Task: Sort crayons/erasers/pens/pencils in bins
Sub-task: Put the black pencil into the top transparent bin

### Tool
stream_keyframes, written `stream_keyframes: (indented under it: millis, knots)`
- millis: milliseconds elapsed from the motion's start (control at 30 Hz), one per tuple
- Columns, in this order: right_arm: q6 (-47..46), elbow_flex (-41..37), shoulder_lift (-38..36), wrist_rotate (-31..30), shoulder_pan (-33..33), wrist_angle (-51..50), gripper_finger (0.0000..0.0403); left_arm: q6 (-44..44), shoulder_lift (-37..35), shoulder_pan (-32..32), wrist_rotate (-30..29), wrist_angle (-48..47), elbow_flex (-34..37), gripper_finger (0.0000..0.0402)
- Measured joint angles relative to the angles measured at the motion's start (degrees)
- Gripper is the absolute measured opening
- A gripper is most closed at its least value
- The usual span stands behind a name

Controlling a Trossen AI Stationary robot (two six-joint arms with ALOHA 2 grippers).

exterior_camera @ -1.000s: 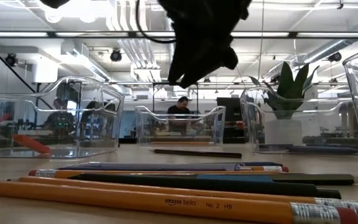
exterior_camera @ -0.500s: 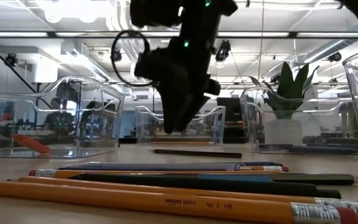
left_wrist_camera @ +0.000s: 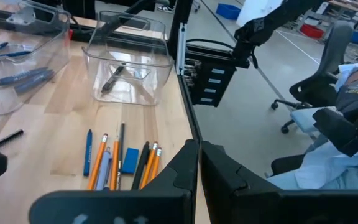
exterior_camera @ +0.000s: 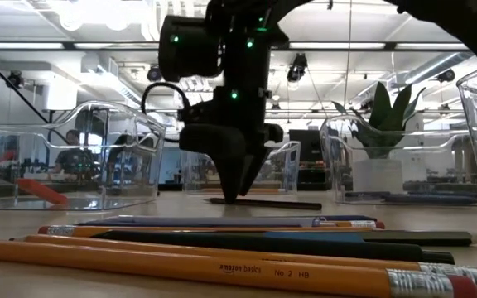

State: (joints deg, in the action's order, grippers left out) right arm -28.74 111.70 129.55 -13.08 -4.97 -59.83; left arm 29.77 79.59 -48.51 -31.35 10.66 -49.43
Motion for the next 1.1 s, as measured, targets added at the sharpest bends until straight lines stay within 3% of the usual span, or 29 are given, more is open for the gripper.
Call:
stream_keyframes:
  millis: [400, 900, 1100]
  knots:
    - [7.21, -0.92, 1.8, 9.11, 2.38, 0.98, 0.015, -0.08, -0.02, 0.0, 0.0, 0.44, 0.01, 0.0002]
    - [13.85, -1.25, 1.96, 15.58, 4.89, 2.34, 0.0019, -0.08, -0.02, 0.04, -0.4, 0.96, -0.04, 0.0002]
    - [15.15, -1.35, 1.42, 15.49, 4.87, 2.29, 0.0012, -0.08, -0.02, 0.04, -0.39, 0.98, -0.04, 0.0002]
